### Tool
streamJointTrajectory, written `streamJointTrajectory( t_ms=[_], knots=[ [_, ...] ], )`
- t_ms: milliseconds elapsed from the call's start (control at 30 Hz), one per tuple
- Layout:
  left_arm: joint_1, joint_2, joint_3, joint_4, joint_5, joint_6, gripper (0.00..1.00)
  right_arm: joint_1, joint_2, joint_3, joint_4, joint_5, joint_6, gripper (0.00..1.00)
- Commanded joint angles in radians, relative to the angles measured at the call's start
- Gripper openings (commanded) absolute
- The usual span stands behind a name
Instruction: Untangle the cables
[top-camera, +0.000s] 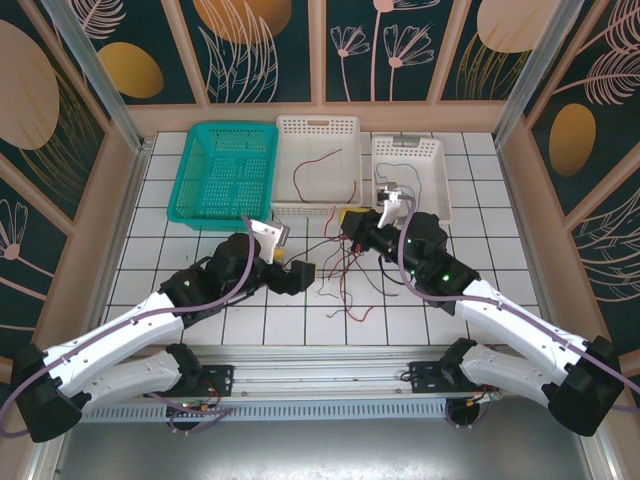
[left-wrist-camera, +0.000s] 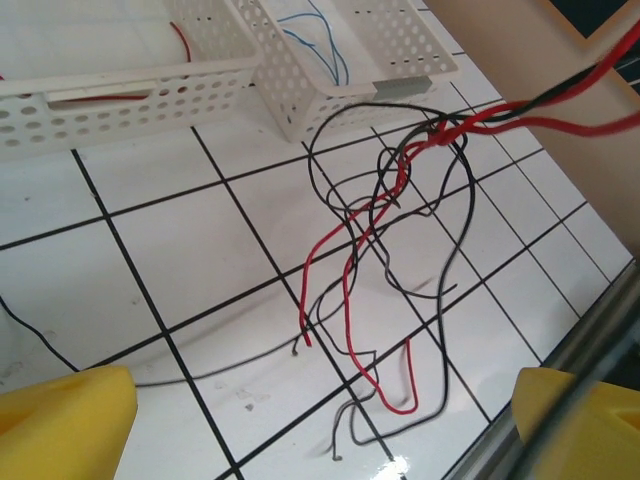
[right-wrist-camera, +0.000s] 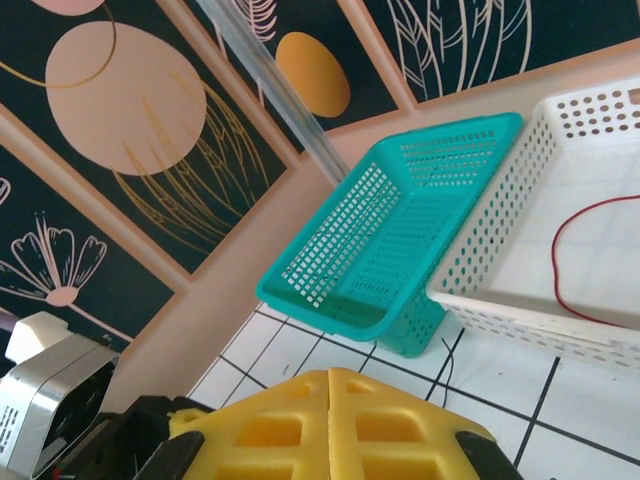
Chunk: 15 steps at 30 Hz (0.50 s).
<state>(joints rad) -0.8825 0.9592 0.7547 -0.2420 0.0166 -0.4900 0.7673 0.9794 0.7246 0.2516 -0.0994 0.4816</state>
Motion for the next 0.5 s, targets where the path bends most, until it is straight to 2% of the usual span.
streamJointTrajectory(
  t_ms=[0,33,167,233,367,433,467],
  knots=[
    [0.004,-0.008,0.023,0.018,-0.027,0.052,0.93,-0.005,-0.018,0.032,0.005,-0.050,0.005,0.00],
    [0.004,-0.011,0.019,0.023,-0.024,0.055,0.90,-0.005,-0.018,0.031,0.008,-0.057,0.005,0.00],
    [0.004,-0.013,0.001,0.051,0.018,0.058,0.61,-0.008,-0.022,0.032,0.015,-0.065,0.014,0.00],
    [0.004,-0.016,-0.012,0.073,0.043,0.054,0.52,-0.010,-0.022,0.032,0.018,-0.070,0.017,0.00],
    [0.005,-0.023,-0.027,0.100,0.073,0.048,0.29,-0.012,-0.022,0.029,0.019,-0.066,0.022,0.00],
    [0.004,-0.030,-0.023,0.100,0.073,0.047,0.12,-0.015,-0.024,0.023,0.014,-0.052,0.021,0.00],
    [0.004,-0.037,-0.022,0.098,0.068,0.044,0.00,-0.017,-0.024,0.020,0.006,-0.037,0.020,0.00]
  ],
)
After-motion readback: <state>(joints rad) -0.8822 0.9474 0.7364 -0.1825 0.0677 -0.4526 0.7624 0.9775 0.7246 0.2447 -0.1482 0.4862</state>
